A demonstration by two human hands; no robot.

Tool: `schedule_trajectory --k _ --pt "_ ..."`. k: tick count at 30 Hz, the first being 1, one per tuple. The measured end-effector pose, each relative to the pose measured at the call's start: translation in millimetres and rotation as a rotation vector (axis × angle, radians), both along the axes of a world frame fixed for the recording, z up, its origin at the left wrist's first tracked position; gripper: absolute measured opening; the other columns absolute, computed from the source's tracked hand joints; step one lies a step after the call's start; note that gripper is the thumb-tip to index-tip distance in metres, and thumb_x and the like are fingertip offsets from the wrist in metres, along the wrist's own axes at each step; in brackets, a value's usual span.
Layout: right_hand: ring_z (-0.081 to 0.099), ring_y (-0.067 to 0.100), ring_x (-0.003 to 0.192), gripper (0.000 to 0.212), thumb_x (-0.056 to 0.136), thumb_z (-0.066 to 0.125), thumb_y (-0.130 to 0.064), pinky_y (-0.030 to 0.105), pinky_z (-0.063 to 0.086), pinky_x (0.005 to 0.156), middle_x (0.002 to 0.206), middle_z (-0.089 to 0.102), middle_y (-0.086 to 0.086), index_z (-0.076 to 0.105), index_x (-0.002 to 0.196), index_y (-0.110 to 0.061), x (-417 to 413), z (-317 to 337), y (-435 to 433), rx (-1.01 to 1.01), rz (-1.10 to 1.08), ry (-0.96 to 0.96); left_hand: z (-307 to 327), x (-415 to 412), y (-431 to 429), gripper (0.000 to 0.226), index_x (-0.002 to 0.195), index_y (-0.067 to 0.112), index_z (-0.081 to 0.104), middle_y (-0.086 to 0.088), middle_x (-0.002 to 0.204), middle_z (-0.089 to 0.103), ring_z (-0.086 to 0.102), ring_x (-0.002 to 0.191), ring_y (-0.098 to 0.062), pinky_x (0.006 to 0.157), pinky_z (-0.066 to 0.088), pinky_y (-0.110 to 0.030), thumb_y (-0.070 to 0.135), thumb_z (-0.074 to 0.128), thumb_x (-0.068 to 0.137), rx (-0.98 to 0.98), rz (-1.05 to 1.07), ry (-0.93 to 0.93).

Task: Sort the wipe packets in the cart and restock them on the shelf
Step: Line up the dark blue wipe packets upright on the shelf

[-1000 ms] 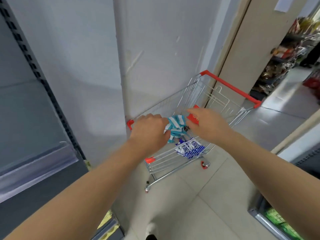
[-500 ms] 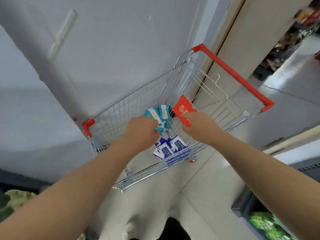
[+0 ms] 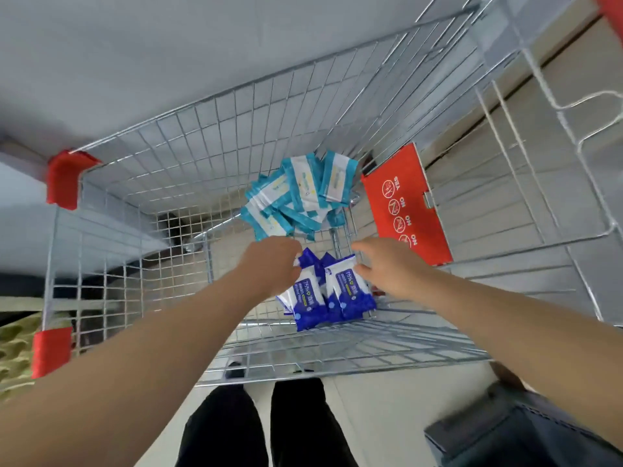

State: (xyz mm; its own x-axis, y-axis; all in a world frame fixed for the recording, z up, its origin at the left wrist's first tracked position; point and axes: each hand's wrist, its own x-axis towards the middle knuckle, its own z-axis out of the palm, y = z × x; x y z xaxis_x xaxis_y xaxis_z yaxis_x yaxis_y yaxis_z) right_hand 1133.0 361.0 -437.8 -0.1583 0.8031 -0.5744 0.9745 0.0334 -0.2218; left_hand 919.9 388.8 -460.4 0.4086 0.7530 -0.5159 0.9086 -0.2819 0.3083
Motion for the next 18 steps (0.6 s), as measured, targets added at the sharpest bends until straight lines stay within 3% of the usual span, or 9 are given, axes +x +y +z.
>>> schedule_trajectory --k 3,6,12,15,18 --pt "0.05 0.027 0.121 0.047 0.094 0.055 -0.028 0.038 0.042 0.099 0.134 0.055 0.01 0.047 0.137 -0.011 12.8 -53.6 13.4 -0.062 0.002 0.018 -56.3 16.7 4.0 0.039 0.129 0.021 0.052 -0.002 0.128 0.056 0.053 0.117 -0.023 0.095 0.045 -0.037 0.029 0.056 0.091 -0.115 0.041 -0.014" --pt "0.044 0.025 0.13 0.057 0.091 0.06 -0.027 0.032 0.035 0.105 0.144 0.047 0.009 0.04 0.143 -0.013 22.5 -103.8 21.3 -0.115 -0.04 0.053 -107.4 26.9 4.2 0.045 0.133 0.017 0.049 -0.005 0.131 0.052 0.052 0.118 -0.025 0.097 0.045 -0.039 0.025 0.06 0.09 -0.191 0.083 0.024" --pt "0.042 0.026 0.131 0.071 0.086 0.068 -0.028 0.03 0.034 0.104 0.146 0.042 0.012 0.034 0.146 -0.011 33.1 -175.6 24.6 -0.191 -0.042 0.024 -170.9 37.4 0.5 0.055 0.128 0.014 0.047 -0.007 0.122 0.058 0.055 0.109 -0.028 0.091 0.047 -0.04 0.03 0.071 0.082 -0.197 0.043 0.069" --pt "0.049 0.029 0.12 0.068 0.079 0.074 -0.021 0.032 0.041 0.094 0.131 0.051 0.014 0.042 0.139 -0.009 34.3 -190.7 23.1 -0.175 -0.034 -0.001 -180.8 29.9 -2.0 0.051 0.125 0.015 0.053 -0.005 0.118 0.062 0.058 0.108 -0.026 0.088 0.048 -0.036 0.037 0.069 0.082 -0.308 0.009 0.1" --pt "0.057 0.029 0.102 0.039 0.078 0.071 -0.015 0.031 0.044 0.077 0.104 0.055 0.01 0.057 0.114 -0.009 34.1 -192.9 23.3 -0.154 0.041 -0.049 -174.5 11.9 4.7 0.04 0.116 0.013 0.059 -0.004 0.113 0.061 0.058 0.104 -0.025 0.081 0.045 -0.032 0.036 0.066 0.085 -0.411 0.042 0.099"
